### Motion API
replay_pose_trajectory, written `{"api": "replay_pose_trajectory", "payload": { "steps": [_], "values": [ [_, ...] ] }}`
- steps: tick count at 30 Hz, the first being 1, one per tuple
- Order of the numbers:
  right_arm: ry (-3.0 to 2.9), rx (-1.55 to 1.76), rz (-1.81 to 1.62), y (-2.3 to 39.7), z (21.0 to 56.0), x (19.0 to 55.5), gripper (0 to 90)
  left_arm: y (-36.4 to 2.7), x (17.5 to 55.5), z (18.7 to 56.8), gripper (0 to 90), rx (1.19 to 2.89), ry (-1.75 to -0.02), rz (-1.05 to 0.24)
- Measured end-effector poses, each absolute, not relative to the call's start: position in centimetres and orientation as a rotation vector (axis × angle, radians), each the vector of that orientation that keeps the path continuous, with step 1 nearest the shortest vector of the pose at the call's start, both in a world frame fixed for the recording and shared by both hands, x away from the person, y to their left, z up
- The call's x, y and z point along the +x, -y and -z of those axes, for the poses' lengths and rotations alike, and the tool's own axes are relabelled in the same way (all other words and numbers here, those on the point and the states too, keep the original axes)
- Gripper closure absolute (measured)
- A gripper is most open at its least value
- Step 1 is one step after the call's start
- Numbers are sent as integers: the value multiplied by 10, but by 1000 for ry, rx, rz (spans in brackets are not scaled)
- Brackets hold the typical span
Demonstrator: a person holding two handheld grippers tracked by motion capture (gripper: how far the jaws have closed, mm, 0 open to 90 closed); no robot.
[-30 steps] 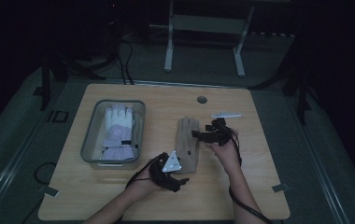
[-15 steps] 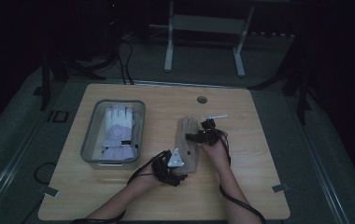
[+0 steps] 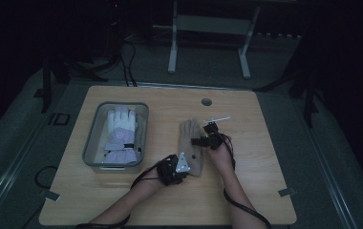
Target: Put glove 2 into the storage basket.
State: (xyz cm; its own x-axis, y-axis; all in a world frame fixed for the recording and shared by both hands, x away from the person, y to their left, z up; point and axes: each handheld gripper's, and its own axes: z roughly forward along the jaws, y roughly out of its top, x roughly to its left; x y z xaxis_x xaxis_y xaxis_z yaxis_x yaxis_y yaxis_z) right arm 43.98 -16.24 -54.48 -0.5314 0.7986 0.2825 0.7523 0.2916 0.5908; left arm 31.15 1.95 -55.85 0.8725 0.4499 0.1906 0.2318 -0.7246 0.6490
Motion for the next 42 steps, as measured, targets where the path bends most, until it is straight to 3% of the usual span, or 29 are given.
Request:
{"api": "replay_pose_trajectory", "payload": {
  "steps": [7, 29, 42],
  "values": [
    [-2439, 1484, -1100, 163, 540, 438, 731, -21, 310, 549, 824, 2386, -523, -435],
    [-2427, 1378, -1250, 152, 470, 430, 737, -43, 294, 488, 824, 2309, -486, -523],
    [-2433, 1293, -1303, 121, 434, 433, 738, -70, 292, 461, 824, 2288, -522, -576]
  ]
}}
